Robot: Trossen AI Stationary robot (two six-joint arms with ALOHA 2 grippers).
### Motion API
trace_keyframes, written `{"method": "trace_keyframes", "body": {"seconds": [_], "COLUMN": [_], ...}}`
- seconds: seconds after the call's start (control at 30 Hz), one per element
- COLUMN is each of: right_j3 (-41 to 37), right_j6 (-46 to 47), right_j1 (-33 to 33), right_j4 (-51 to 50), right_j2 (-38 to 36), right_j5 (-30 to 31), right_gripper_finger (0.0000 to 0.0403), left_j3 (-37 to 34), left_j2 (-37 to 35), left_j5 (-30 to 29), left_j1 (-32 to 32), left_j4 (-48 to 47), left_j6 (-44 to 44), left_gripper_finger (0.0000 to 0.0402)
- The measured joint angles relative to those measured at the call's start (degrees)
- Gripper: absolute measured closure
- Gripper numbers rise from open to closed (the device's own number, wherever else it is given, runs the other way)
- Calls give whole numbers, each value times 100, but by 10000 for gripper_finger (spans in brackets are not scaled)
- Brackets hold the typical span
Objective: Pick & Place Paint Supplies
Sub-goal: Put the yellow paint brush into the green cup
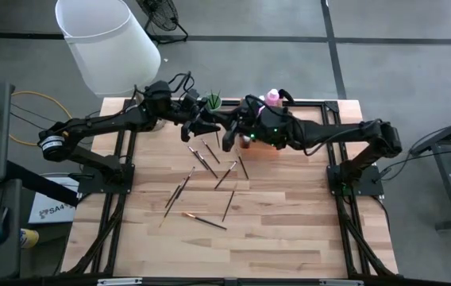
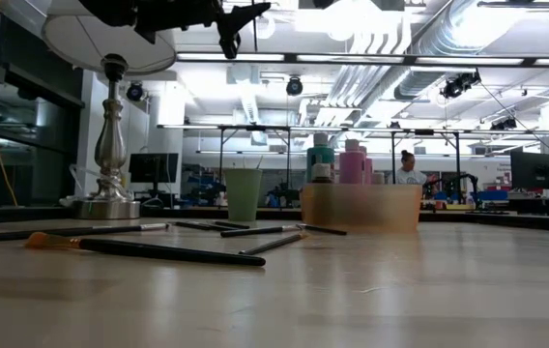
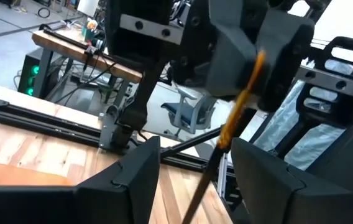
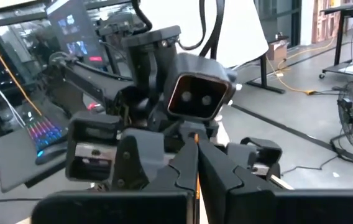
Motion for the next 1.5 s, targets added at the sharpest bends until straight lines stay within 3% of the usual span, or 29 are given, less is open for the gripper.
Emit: {"method": "trace_keyframes", "body": {"seconds": [0.13,0.37,0.57,0.7,0.97,1.03,1.2,1.43,1.5], "right_j3": [0,0,0,0,0,0,0,0,0], "right_j6": [-20,-21,-6,57,602,574,562,560,560], "right_j1": [-31,-43,-38,-35,-76,-76,-63,-52,-50], "right_j4": [18,-22,-23,-110,-559,-706,-1123,-1595,-1599], "right_j2": [-4,-4,-4,-9,-55,-163,-510,-987,-1017], "right_j5": [10,175,429,371,-15,6,592,1044,1043], "right_gripper_finger": [400,400,399,378,238,200,138,121,121], "left_j3": [0,0,4,2,4,4,4,7,7], "left_j2": [0,-2,-2,-2,-2,-2,20,400,627], "left_j5": [0,10,-62,-187,-504,-843,-2353,-4431,-4687], "left_j1": [0,6,9,9,9,9,11,12,55], "left_j4": [-2,-39,-51,-72,-376,-661,-1316,-1099,-824], "left_j6": [4,214,361,533,996,1266,2035,2858,2875], "left_gripper_finger": [244,387,395,396,398,398,398,398,398]}}
